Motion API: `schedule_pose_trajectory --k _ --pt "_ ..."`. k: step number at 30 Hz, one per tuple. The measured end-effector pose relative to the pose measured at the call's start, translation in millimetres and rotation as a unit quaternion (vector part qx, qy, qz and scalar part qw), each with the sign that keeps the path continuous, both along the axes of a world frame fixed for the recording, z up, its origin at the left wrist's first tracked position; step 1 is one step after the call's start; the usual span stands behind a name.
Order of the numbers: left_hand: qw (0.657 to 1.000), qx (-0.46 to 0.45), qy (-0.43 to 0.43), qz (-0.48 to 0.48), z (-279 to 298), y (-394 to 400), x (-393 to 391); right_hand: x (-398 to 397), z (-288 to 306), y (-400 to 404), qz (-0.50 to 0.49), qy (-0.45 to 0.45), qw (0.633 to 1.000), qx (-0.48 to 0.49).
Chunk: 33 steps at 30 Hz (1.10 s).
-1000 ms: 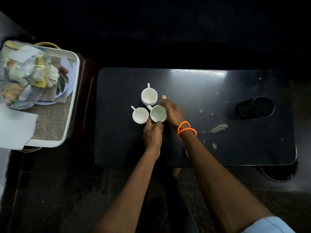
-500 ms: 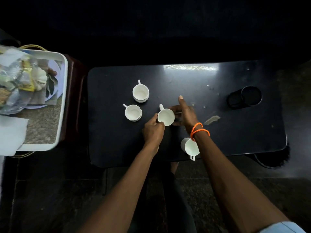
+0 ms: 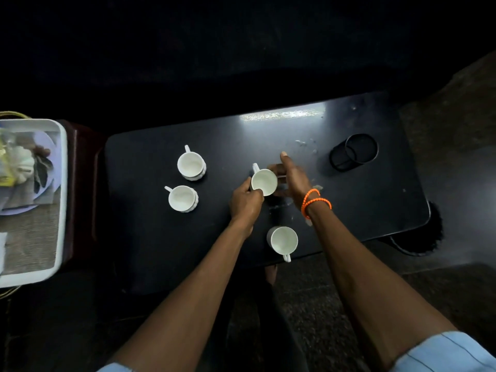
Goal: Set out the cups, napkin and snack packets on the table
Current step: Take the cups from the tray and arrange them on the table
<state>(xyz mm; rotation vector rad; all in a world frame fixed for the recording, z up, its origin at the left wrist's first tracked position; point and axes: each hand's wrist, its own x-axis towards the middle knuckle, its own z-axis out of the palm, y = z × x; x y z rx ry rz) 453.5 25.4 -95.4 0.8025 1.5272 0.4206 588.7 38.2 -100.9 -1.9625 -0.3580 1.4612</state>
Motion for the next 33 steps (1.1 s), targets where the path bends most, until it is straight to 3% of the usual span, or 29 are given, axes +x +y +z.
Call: schedule_pose_trajectory --k 11,13,17,20,22,25,29,31,33 --pt "1.0 0.002 -0.013 -0.003 3 2 1 3 -1 -2 -0.026 -0.001 1.0 0.01" --pt "1.0 0.002 0.006 0.009 2 0 -4 -2 3 -1 -0.031 -0.052 0.998 0.033" --pt "0.979 -0.043 -0.075 0.182 2 -3 -35 -32 17 -4 -0.135 -0.257 0.949 0.125" --pt "0.949 -0.027 -0.064 0.307 4 -9 -78 -72 24 -6 -0.124 -0.309 0.924 0.186" --pt "0.932 -0.005 -0.005 0.361 4 -12 -106 -99 20 -7 -0.085 -0.282 0.933 0.209" --pt "0.924 0.083 0.135 0.348 3 -5 -139 -140 10 -8 -0.032 -0.174 0.975 0.137" --pt "0.935 0.217 0.225 0.164 5 15 -170 -185 0 -9 -0.052 0.019 0.996 -0.063" --pt "0.939 0.257 0.224 0.04 0 28 -182 -201 -1 -8 -0.077 0.123 0.982 -0.123" --pt "0.953 0.239 0.184 -0.041 -5 42 -194 -212 -2 -8 -0.103 0.184 0.968 -0.138"
